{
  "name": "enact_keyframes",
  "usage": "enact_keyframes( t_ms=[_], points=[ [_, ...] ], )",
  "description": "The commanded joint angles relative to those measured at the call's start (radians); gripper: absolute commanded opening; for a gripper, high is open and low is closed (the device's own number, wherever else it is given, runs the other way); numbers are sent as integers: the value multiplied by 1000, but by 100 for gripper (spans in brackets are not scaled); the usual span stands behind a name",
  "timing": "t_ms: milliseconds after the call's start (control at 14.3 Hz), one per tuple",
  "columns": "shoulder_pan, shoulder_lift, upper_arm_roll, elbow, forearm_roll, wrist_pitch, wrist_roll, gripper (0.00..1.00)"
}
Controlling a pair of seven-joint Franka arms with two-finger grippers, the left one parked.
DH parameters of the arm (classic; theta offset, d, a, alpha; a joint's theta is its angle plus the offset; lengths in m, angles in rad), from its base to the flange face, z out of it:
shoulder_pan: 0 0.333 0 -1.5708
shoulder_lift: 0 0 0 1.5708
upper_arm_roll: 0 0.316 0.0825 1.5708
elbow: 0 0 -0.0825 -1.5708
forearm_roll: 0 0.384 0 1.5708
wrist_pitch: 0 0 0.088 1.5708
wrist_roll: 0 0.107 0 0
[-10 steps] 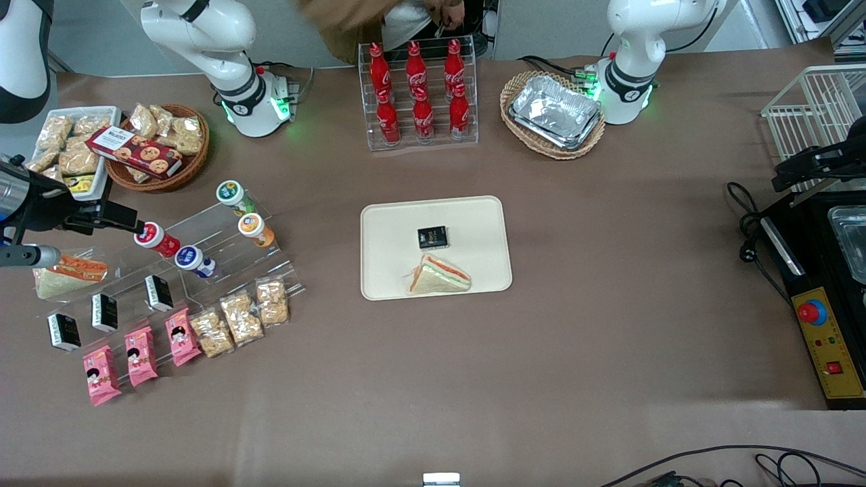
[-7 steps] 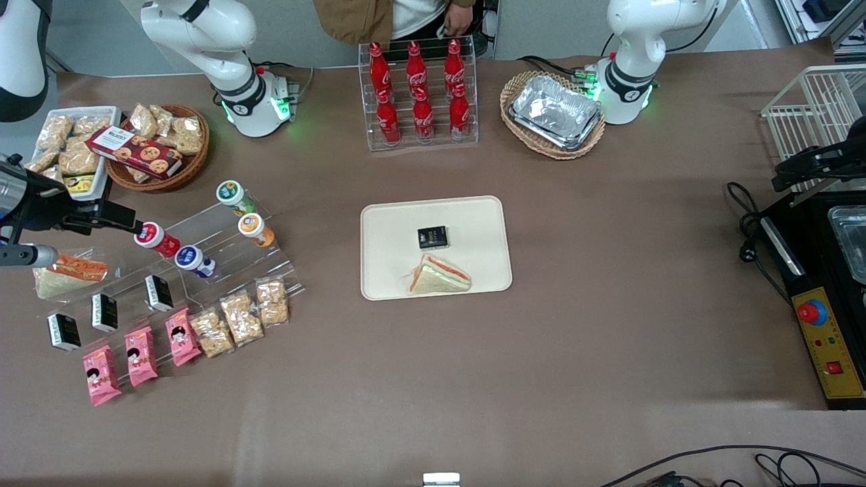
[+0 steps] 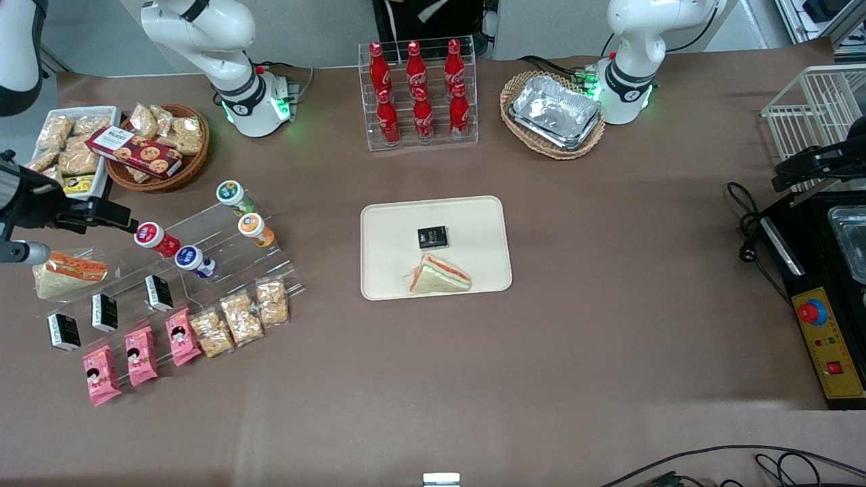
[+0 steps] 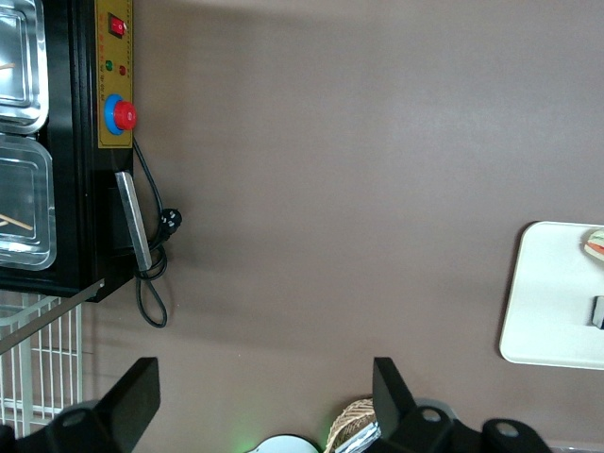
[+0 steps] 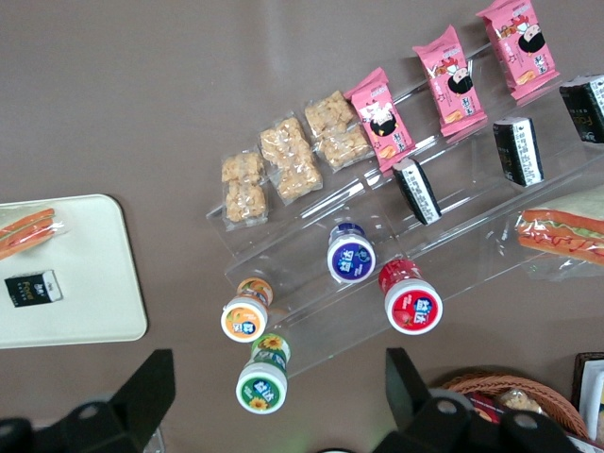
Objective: Place green gum on tray
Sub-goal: 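Move the right gripper over the acrylic stand toward the green gum canister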
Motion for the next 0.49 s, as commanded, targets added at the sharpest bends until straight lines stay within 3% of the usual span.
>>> enact_keyframes(
  t_ms=[0,210,420],
  points=[
    [3,-87,13,-80,-11,1,-9,100],
    [18,-180,18,-247,-10,86,-7,100],
    [61,-353,19,-532,2,250,0,100]
  ],
)
